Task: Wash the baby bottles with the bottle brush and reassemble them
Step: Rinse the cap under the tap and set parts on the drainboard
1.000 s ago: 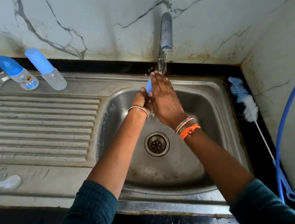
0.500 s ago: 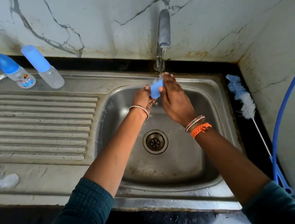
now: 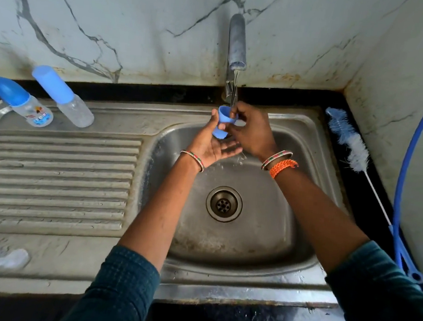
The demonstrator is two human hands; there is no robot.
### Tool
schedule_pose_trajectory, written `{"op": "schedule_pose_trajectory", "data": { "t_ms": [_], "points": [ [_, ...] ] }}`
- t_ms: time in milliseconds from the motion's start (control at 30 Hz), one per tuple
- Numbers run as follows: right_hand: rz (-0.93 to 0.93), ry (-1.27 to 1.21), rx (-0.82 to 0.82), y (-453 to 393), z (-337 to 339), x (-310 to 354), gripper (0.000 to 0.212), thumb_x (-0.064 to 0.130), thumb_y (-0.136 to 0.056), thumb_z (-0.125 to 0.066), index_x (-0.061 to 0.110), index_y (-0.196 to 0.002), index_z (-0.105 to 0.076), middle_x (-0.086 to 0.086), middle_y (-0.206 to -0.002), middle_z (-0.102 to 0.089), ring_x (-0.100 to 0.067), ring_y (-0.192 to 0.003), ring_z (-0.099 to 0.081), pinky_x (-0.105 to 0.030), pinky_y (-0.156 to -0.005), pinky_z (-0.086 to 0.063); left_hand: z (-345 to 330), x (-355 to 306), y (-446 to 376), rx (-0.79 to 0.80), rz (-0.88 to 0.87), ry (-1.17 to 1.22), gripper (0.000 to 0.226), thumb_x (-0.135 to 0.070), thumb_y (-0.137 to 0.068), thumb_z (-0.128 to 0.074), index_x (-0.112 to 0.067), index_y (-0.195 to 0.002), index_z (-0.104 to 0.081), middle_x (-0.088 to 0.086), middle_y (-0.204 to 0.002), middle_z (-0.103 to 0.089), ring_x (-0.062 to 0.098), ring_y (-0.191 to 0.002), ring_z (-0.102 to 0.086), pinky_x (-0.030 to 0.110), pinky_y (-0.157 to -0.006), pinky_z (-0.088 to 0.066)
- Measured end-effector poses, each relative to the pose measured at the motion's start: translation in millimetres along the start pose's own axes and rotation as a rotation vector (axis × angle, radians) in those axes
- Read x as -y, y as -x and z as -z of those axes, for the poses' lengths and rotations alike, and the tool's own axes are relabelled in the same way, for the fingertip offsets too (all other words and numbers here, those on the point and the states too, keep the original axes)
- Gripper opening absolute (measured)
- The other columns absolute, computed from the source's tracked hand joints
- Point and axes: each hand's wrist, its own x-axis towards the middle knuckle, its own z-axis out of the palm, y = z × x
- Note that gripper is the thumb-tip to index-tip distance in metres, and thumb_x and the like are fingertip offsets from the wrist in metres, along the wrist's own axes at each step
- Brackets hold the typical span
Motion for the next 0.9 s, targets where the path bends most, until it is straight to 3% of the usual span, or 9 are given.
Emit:
{"op": "schedule_pose_trajectory", "data": {
  "t_ms": [67, 133, 267, 367, 467, 567, 633, 800, 900],
  "points": [
    [0.146, 0.387, 0.115, 2, 1, -6, 0.024, 0.036, -0.080, -0.070, 0.016, -0.094, -0.071, -0.008, -0.117, -0.064, -0.027, -0.114, -0.054, -0.044, -0.097, -0.044, 2, 2, -4, -0.062, 0.009, 0.176, 0.047, -0.050, -0.097, -0.035, -0.009, -0.099, -0.059, 0.003, -0.067, -0.063, 0.012, -0.052, -0.057, 0.028, -0.059, -0.057],
    [0.137, 0.642, 0.289, 2, 4, -8, 0.036, 0.045, -0.084, -0.063, 0.022, -0.111, -0.070, -0.013, -0.155, -0.028, -0.034, -0.144, -0.017, -0.053, -0.114, -0.019, 0, 3, -7, -0.131, 0.008, 0.174, 0.037, -0.039, -0.099, -0.039, -0.007, -0.097, -0.058, 0.007, -0.066, -0.066, 0.012, -0.043, -0.054, 0.021, -0.048, -0.052],
    [0.112, 0.793, 0.274, 5, -8, 13, 0.037, 0.036, -0.077, -0.061, 0.022, -0.111, -0.063, -0.012, -0.161, 0.004, -0.035, -0.145, 0.015, -0.058, -0.115, 0.000, -5, 2, -16, -0.196, -0.121, -0.059, 0.027, -0.026, -0.096, -0.042, -0.005, -0.097, -0.059, 0.007, -0.077, -0.069, 0.013, -0.064, -0.066, 0.020, -0.055, -0.052],
    [-0.297, 0.266, 0.245, -3, -16, 39, 0.015, 0.024, -0.077, -0.060, 0.013, -0.084, -0.066, -0.010, -0.146, -0.036, -0.028, -0.145, -0.013, -0.048, -0.114, -0.017, -5, 7, -24, -0.047, -0.211, -0.057, 0.040, -0.032, -0.089, -0.052, -0.007, -0.120, -0.047, 0.021, -0.117, -0.055, 0.029, -0.102, -0.058, 0.038, -0.088, -0.048],
    [-0.411, 0.063, 0.247, -4, -20, 49, 0.015, 0.028, -0.056, -0.060, 0.015, -0.048, -0.058, -0.004, -0.081, -0.063, -0.025, -0.102, -0.056, -0.035, -0.091, -0.041, -8, 7, -14, -0.126, -0.191, -0.056, 0.015, -0.025, -0.092, -0.050, -0.010, -0.096, -0.050, 0.010, -0.088, -0.054, 0.017, -0.075, -0.051, 0.027, -0.067, -0.045],
    [-0.070, 0.578, 0.263, 5, -35, 28, 0.028, 0.028, -0.075, -0.054, 0.019, -0.098, -0.068, -0.013, -0.148, -0.036, -0.035, -0.145, -0.007, -0.047, -0.113, -0.015, -7, -8, -16, -0.195, -0.179, -0.121, 0.031, -0.011, -0.096, -0.038, -0.019, -0.071, -0.055, -0.007, -0.059, -0.059, 0.005, -0.053, -0.055, 0.018, -0.054, -0.046],
    [0.211, 0.768, 0.365, 6, -13, 18, 0.043, 0.020, -0.078, -0.054, 0.018, -0.121, -0.061, -0.011, -0.160, -0.004, -0.039, -0.145, 0.008, -0.054, -0.113, -0.016, -2, -17, -18, -0.220, -0.129, -0.101, 0.035, -0.020, -0.095, -0.032, -0.014, -0.066, -0.051, -0.003, -0.044, -0.047, 0.008, -0.032, -0.039, 0.014, -0.037, -0.031],
    [0.814, 1.173, 0.383, -36, 33, 19, 0.021, 0.014, -0.071, -0.064, 0.023, -0.088, -0.074, -0.012, -0.159, -0.015, -0.046, -0.143, -0.012, -0.063, -0.110, -0.009, 4, -8, -20, -0.040, 0.000, -0.120, 0.033, -0.026, -0.100, -0.026, -0.012, -0.078, -0.046, 0.000, -0.049, -0.048, 0.006, -0.030, -0.027, 0.013, -0.036, -0.022],
    [0.639, 1.063, 0.281, -21, 15, 12, 0.023, 0.015, -0.070, -0.065, 0.021, -0.092, -0.071, -0.015, -0.158, -0.017, -0.046, -0.142, -0.014, -0.063, -0.110, -0.013, -4, -7, -17, -0.088, -0.045, -0.039, 0.032, -0.020, -0.098, -0.026, -0.011, -0.075, -0.047, 0.000, -0.046, -0.048, 0.007, -0.031, -0.031, 0.016, -0.037, -0.024]
  ]
}}
